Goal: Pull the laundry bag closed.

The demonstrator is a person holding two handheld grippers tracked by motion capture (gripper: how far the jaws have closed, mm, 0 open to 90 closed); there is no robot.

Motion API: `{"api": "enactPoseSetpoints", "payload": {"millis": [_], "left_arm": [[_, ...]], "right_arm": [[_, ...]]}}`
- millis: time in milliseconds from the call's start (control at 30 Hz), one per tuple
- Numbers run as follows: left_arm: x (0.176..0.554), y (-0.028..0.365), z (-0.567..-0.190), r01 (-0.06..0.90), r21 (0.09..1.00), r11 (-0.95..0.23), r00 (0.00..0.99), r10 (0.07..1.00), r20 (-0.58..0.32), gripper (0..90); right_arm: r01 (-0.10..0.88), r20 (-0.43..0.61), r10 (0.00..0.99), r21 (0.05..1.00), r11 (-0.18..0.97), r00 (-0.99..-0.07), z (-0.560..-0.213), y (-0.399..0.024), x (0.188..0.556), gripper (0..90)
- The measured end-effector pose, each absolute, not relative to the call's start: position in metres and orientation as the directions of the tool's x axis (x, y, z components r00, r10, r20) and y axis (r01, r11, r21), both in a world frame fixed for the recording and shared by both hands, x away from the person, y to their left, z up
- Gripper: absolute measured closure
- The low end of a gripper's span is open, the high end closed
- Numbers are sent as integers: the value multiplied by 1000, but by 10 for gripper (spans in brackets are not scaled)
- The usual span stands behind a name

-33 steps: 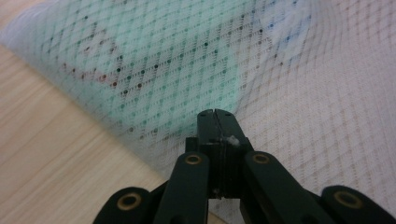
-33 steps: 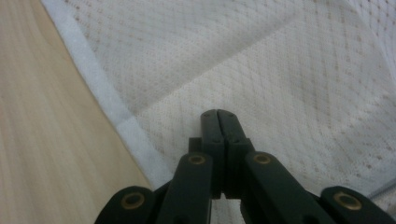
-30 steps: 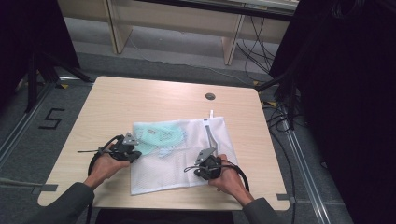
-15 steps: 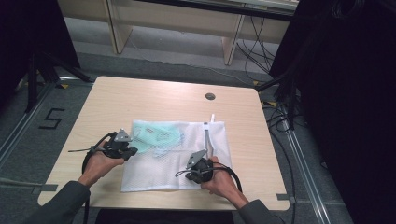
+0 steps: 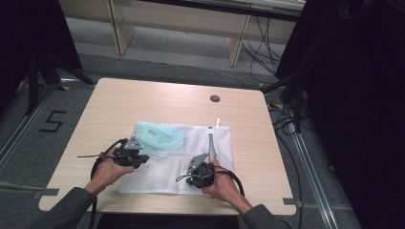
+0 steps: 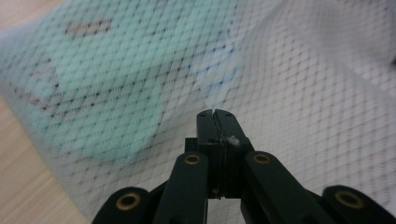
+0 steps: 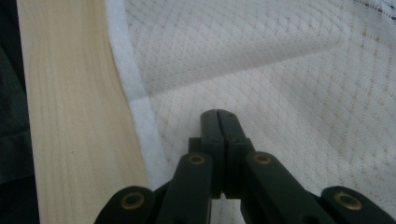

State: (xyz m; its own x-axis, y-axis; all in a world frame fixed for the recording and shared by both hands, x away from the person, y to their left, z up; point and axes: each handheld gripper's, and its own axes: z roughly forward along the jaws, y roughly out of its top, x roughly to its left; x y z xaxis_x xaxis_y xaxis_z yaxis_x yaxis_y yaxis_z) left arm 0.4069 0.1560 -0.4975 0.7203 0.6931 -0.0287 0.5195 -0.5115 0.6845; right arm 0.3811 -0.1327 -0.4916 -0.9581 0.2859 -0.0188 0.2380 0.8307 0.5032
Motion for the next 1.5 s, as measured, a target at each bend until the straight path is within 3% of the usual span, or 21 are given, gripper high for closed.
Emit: {"api": "enactPoseSetpoints", "payload": {"millis": [167,767,1000,1200,1400,1500], "left_arm": [[411,162,-504,552,632,-544,718,696,-28,893],[403,187,-504,557,619,-553,699,715,10,895],[401,185,-504,547,623,-560,691,722,42,891],[392,167,-491,502,685,-528,736,676,-19,823],[379,152,-487,513,704,-492,770,626,-124,644],[373,147,-484,496,716,-491,788,601,-134,616]], "right_arm": [[239,-19,288,506,829,-957,-492,-133,381,900],[231,-2,274,528,817,-962,-485,-123,384,900],[267,-37,347,561,783,-937,-457,-176,391,900],[290,28,328,540,790,-944,-467,-200,389,822],[267,49,282,506,820,-958,-474,-194,386,657],[261,58,269,505,823,-961,-476,-191,386,634]]}}
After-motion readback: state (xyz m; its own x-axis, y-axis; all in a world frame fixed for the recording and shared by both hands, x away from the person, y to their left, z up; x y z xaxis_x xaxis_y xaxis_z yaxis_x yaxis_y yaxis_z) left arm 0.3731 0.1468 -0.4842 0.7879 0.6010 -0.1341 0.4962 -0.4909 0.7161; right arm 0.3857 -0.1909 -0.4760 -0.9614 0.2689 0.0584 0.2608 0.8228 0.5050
